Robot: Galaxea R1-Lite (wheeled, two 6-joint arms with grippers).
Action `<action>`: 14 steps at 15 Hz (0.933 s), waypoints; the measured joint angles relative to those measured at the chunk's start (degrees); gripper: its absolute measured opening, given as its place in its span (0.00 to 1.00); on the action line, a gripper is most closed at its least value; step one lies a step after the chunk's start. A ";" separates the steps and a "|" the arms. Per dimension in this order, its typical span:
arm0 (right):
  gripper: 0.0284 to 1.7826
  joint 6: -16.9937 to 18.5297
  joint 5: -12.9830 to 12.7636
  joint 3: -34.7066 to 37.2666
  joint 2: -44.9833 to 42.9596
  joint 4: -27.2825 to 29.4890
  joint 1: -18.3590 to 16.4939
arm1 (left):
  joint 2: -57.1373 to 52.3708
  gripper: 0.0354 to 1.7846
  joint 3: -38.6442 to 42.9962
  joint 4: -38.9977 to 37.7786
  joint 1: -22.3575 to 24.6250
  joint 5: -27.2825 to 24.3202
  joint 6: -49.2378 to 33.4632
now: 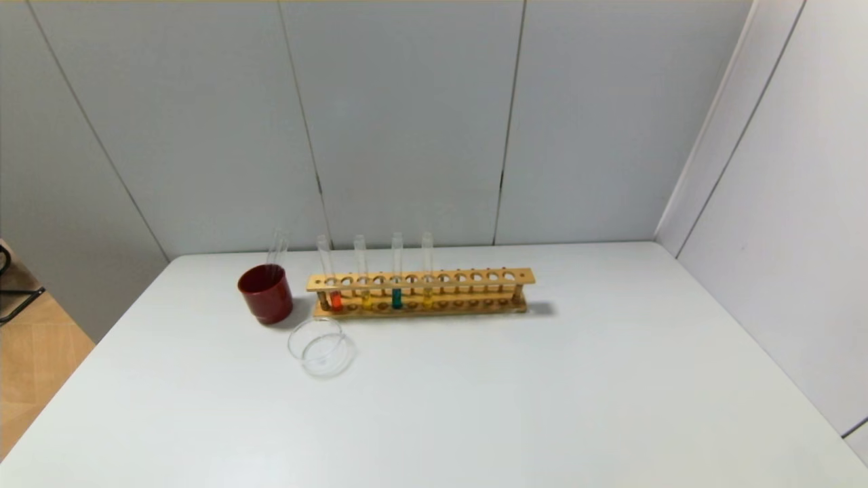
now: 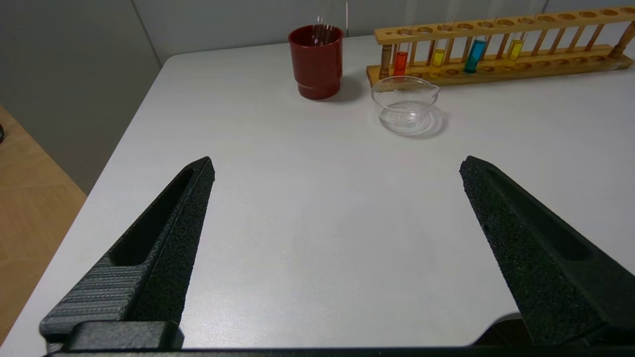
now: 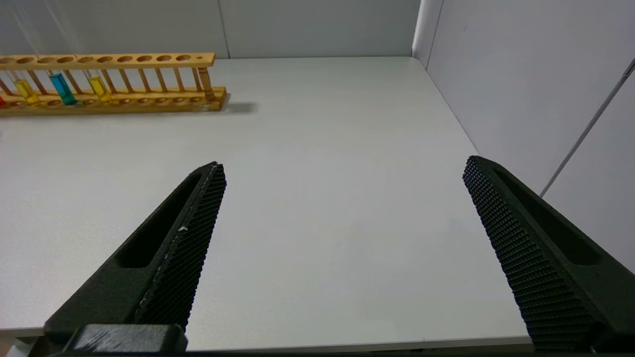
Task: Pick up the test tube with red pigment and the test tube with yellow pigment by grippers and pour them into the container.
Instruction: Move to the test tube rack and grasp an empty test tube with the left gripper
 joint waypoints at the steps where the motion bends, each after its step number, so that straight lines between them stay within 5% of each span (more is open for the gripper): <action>1: 0.98 0.00 0.02 0.00 0.00 0.02 0.00 | 0.00 0.98 0.00 -0.02 0.00 0.02 0.05; 14: 0.98 0.01 0.00 0.00 0.00 0.00 0.00 | 0.00 0.98 0.00 -0.13 0.02 0.02 -0.22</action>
